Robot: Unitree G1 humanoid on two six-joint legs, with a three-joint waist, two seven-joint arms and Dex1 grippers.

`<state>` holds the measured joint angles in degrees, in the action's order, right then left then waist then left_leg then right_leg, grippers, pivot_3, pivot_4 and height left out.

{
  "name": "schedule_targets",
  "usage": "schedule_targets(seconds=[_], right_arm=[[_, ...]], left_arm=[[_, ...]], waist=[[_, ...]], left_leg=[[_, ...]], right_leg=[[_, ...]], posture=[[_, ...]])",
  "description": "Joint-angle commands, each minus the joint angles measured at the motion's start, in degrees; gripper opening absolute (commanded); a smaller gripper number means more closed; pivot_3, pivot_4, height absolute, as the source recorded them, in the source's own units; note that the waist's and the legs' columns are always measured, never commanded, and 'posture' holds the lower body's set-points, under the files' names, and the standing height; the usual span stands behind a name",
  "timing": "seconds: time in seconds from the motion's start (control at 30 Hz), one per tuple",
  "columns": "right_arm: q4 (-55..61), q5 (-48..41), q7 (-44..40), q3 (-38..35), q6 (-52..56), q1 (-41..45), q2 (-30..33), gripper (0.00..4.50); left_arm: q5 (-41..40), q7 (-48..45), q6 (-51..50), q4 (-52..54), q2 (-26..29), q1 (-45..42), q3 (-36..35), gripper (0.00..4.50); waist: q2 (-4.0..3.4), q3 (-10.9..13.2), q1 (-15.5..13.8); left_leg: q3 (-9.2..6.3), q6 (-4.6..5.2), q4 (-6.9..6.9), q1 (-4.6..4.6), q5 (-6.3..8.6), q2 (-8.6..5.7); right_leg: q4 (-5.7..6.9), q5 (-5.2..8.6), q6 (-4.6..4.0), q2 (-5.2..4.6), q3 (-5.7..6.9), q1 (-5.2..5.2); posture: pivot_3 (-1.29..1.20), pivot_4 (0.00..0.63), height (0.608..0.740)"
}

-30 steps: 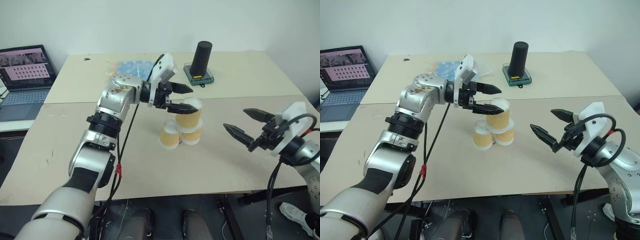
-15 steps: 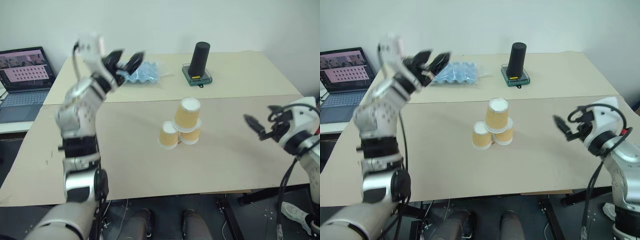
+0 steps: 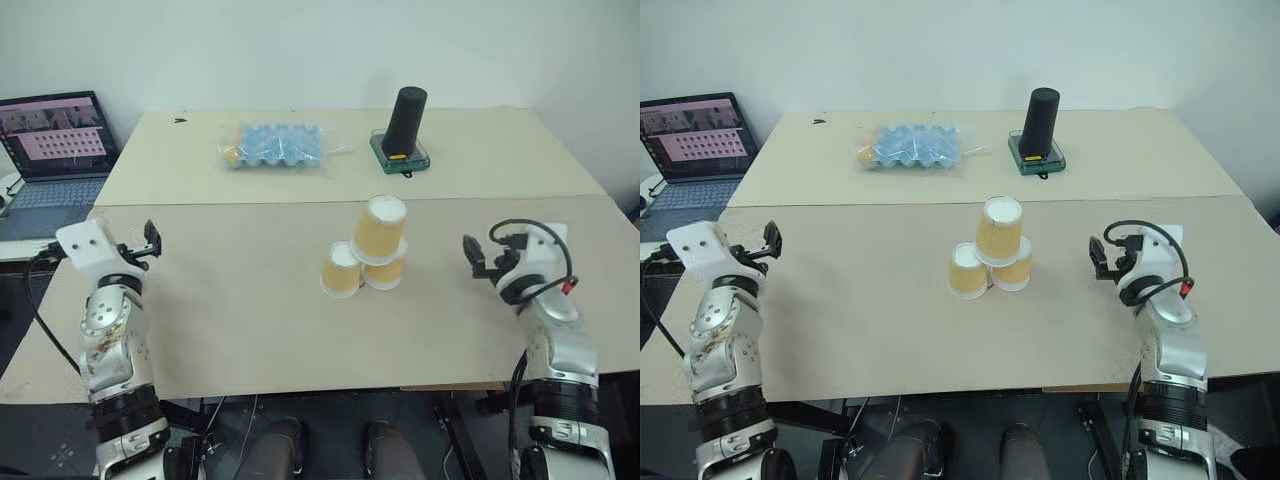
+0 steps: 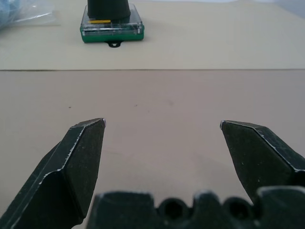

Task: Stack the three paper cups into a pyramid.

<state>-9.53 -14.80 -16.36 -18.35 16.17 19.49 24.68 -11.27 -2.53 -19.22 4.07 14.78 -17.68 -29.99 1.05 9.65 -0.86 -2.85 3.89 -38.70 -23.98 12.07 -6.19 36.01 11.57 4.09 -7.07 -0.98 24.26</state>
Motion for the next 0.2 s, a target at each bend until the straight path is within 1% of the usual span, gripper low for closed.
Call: schedule_targets(seconds=[0.03, 0.2], right_arm=[[-0.2, -0.4, -1.1, -1.0, -3.5, 1.4, 1.0, 4.5], [-0.5, -0.1, -1.9, -0.5, -4.2, 1.2, 0.9, 4.5]], left_arm=[[-1.1, 0.4, 3.5, 1.0, 0.8, 0.5, -0.7, 4.46], [-2.2, 0.5, 5.0, 1.0, 0.3, 1.7, -0.7, 4.46]], waist=[[-0.01, 0.0, 0.2], [-0.01, 0.0, 0.5]], left_leg=[[0.01, 0.0, 0.0, 0.01, 0.0, 0.01], [0.03, 0.0, 0.01, 0.01, 0.0, 0.03]], right_leg=[[0.02, 0.0, 0.0, 0.0, 0.0, 0.01], [0.04, 0.0, 0.0, 0.02, -0.01, 0.01]], posture=[[0.0, 0.15, 0.726], [0.0, 0.15, 0.726]])
